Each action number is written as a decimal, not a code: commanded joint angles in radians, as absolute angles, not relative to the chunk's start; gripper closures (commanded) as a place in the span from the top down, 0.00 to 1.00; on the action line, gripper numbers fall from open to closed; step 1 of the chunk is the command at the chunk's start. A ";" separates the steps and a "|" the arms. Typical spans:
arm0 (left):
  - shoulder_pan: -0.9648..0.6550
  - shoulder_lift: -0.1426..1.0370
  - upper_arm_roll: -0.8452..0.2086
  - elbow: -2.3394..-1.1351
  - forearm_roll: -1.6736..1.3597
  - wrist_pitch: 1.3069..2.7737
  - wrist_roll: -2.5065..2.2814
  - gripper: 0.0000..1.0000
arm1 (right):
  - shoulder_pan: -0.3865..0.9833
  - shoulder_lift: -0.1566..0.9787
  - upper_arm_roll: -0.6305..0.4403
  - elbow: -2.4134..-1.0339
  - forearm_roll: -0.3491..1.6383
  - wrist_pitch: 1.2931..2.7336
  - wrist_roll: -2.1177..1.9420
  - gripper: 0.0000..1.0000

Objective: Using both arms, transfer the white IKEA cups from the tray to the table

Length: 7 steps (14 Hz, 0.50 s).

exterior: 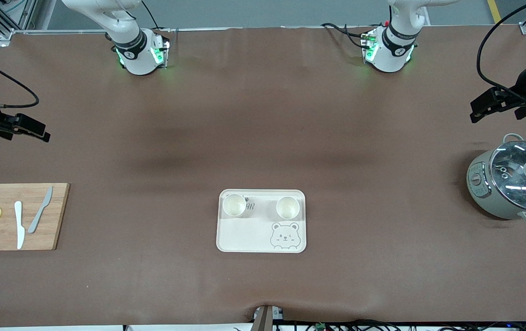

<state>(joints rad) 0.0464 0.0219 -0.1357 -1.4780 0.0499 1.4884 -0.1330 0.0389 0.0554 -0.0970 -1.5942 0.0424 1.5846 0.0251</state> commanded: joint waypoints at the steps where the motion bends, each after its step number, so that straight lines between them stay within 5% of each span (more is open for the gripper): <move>1: 0.048 0.026 -0.137 -1.456 0.061 1.482 -0.133 1.00 | 0.035 0.081 -0.084 -1.588 0.032 1.563 0.029 1.00; 7: 0.063 0.028 -0.135 -1.454 0.066 1.482 -0.135 1.00 | 0.052 0.071 -0.081 -1.556 0.026 1.339 0.126 1.00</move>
<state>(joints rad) 0.0562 0.0220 -0.1348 -1.4725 0.0499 1.4884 -0.1337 0.0501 0.1083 -0.0875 -1.5904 0.0422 1.4023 0.0781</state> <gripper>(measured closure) 0.000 0.000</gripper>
